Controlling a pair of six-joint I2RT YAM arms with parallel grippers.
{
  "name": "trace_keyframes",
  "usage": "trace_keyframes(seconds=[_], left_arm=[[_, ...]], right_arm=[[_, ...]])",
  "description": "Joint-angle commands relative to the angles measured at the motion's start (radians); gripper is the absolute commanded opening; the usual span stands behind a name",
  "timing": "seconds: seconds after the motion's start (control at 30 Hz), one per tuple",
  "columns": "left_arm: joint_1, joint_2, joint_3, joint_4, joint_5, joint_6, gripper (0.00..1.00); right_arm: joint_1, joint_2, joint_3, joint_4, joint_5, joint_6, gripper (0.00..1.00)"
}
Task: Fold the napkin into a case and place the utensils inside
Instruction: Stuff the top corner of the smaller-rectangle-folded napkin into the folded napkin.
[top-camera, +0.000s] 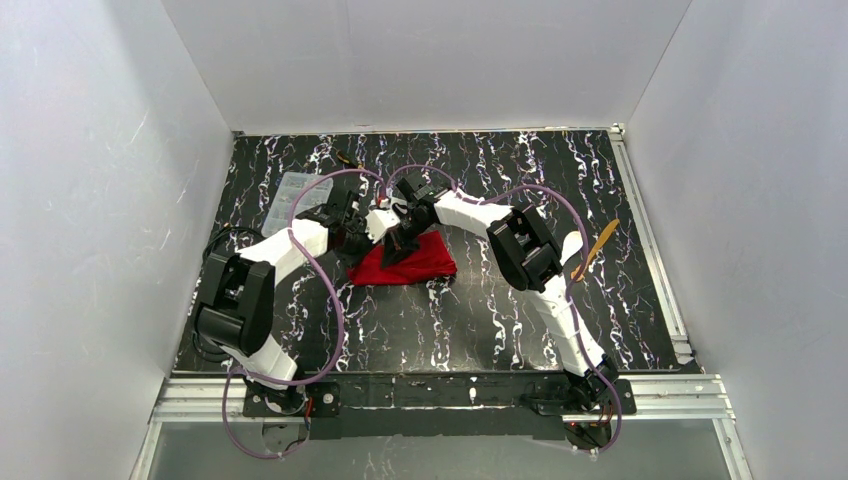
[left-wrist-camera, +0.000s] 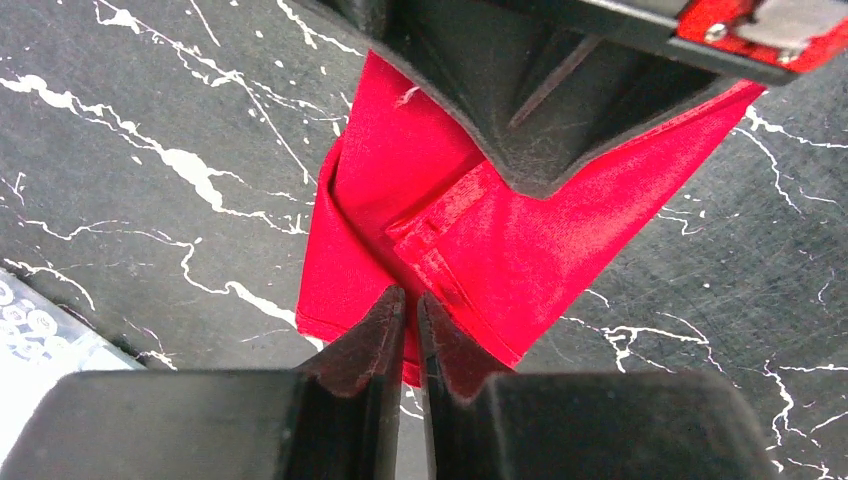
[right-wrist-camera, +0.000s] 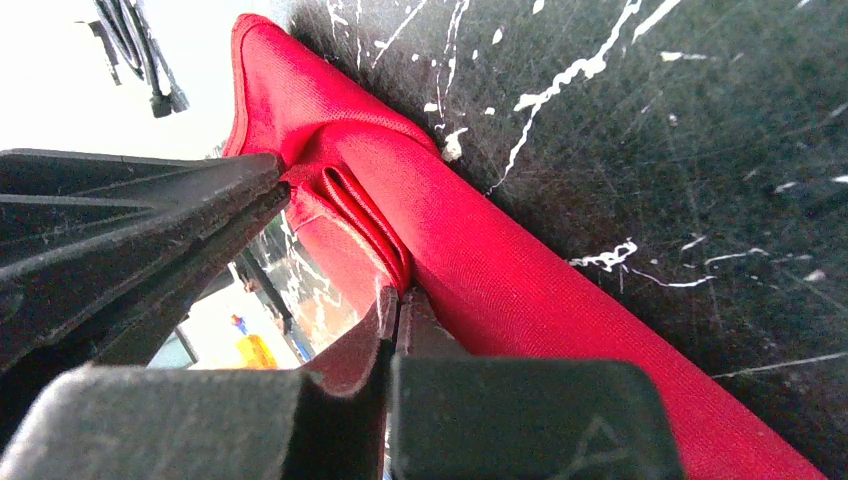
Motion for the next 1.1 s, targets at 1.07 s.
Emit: trace_keyframes(seconds=[1.07], left_arm=[[-0.045,-0.037,-0.021,0.049,-0.051,0.05,0.0]], right_arm=[[0.008,-0.034,0.032,-0.052,0.023,0.023,0.01]])
